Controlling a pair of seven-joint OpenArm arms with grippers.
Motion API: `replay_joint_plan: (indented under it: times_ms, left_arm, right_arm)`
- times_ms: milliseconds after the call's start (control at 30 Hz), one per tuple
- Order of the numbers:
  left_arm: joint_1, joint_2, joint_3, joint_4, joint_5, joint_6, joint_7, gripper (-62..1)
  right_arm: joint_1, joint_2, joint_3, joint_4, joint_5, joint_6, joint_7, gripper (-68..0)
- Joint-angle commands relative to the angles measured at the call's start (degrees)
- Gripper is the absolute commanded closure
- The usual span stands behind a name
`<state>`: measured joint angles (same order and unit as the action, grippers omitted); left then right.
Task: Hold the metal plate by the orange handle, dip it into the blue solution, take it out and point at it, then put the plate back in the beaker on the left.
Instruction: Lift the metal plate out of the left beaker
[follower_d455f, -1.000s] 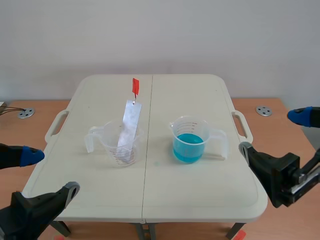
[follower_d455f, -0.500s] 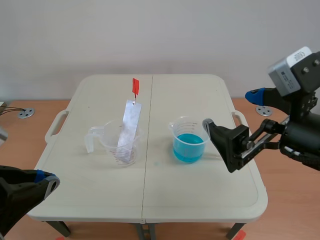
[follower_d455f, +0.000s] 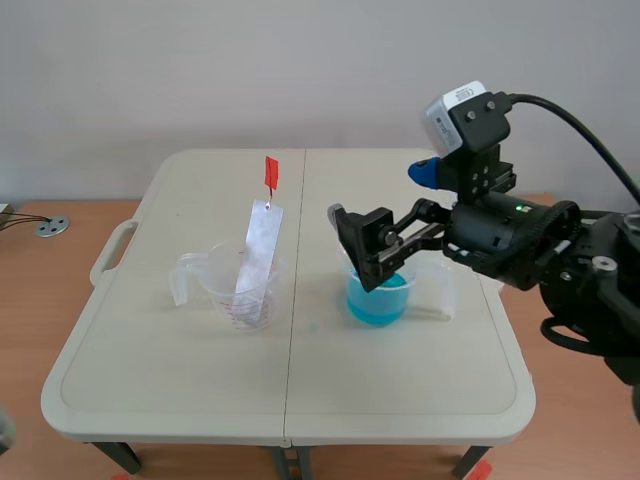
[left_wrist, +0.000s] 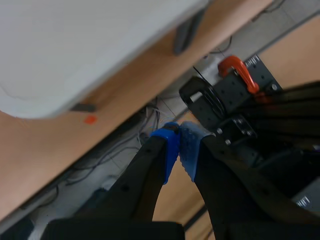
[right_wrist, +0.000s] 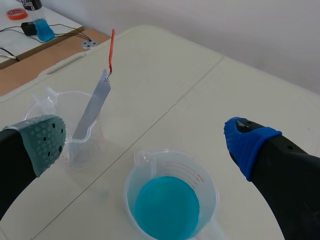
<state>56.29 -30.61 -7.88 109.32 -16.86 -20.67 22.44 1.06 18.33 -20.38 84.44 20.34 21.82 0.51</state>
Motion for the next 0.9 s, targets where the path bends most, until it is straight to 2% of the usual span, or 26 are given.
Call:
replay_joint_plan:
  times_ms: [0, 167, 400, 867]
  left_arm:
    - [2.01, 0.22, -1.01, 0.24, -0.22, -0.02, -1.53, -1.7]
    - [7.39, 0.24, -3.32, 0.24, -0.15, -0.04, -4.28, -1.7]
    - [9.11, 0.24, -5.62, 0.22, 0.07, 0.00, -4.61, -1.7]
    - [10.36, 0.24, -5.75, 0.22, 1.07, 0.42, -4.85, -1.7]
  right_arm:
    - [2.80, -0.59, -0.59, -1.05, 0.61, 0.02, 0.70, -66.3]
    - [8.57, -4.15, -3.65, -7.72, 0.26, 0.04, 0.70, -66.3]
    - [14.23, -9.60, -6.86, -14.21, -3.89, 0.04, 0.55, -66.3]
    - [20.98, -19.56, -7.45, -25.11, -8.61, 0.07, -0.66, -66.3]
